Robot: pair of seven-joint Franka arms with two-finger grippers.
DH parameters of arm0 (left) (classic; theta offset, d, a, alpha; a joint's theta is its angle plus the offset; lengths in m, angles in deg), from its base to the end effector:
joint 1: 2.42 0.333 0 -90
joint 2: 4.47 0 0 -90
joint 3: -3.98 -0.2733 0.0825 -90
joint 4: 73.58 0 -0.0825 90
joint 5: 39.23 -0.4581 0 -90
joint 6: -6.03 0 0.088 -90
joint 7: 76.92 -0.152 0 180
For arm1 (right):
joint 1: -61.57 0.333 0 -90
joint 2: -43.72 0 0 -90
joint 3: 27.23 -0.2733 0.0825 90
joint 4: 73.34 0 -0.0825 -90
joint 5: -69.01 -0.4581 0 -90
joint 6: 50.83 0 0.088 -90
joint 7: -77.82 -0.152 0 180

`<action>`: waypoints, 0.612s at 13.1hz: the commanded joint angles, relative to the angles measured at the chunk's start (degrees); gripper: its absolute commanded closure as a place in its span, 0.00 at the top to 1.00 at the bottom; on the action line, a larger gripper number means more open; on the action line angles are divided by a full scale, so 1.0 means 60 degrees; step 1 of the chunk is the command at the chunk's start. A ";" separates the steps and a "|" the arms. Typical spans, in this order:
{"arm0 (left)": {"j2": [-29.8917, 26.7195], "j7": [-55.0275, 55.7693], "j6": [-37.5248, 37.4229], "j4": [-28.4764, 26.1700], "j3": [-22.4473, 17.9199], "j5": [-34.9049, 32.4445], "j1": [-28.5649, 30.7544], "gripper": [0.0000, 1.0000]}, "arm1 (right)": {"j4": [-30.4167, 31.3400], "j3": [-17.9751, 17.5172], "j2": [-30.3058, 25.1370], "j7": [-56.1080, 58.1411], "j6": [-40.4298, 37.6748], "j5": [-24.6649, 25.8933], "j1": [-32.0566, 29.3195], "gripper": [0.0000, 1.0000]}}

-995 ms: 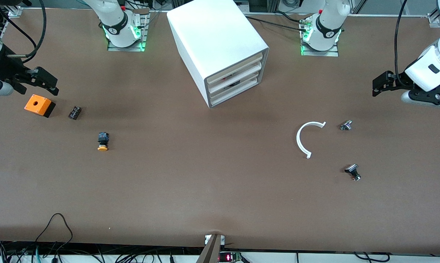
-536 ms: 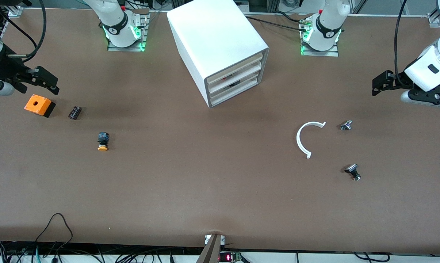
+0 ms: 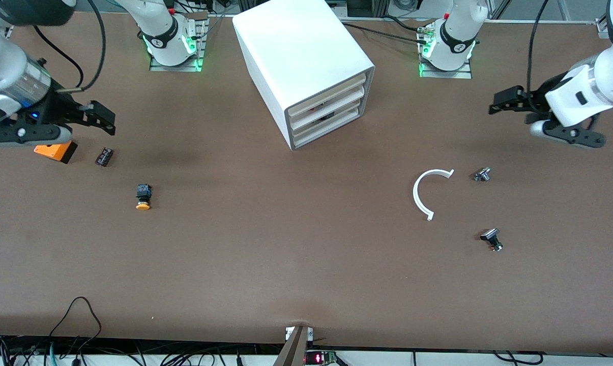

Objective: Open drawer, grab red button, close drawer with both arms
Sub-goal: 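Move both grippers from rest toward the white drawer cabinet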

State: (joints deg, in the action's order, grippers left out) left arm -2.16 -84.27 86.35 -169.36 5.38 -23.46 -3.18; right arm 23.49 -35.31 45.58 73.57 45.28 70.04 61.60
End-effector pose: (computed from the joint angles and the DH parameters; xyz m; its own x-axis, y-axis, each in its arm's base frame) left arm 0.5948 -0.0671 0.4545 0.9432 -0.2044 -0.2619 -0.1197 -0.9445 0.3060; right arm 0.6317 0.0868 0.4602 0.9966 0.0692 -0.0436 0.0700 -0.9974 0.0165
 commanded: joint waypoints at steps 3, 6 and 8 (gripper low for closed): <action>0.1150 -0.0618 -0.0598 0.0027 -0.0028 0.2041 -0.0194 0.99 | -0.0318 0.0027 0.0538 -0.1528 -0.0127 -0.0331 0.0901 1.00; 0.2248 -0.2590 -0.0495 -0.0515 0.0132 0.3784 -0.0209 0.99 | -0.0348 0.0027 0.0904 -0.3299 0.0297 -0.0376 0.1706 1.00; 0.2719 -0.3706 0.0464 -0.1040 0.0746 0.4676 -0.0195 0.99 | -0.0362 0.0027 0.0993 -0.4428 0.0518 -0.0725 0.2014 1.00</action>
State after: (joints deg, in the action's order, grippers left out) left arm 11.94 -100.88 85.40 -173.55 7.33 0.03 -4.48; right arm 23.20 -35.50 50.21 52.27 48.12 67.77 72.23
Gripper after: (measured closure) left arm 0.004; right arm 0.000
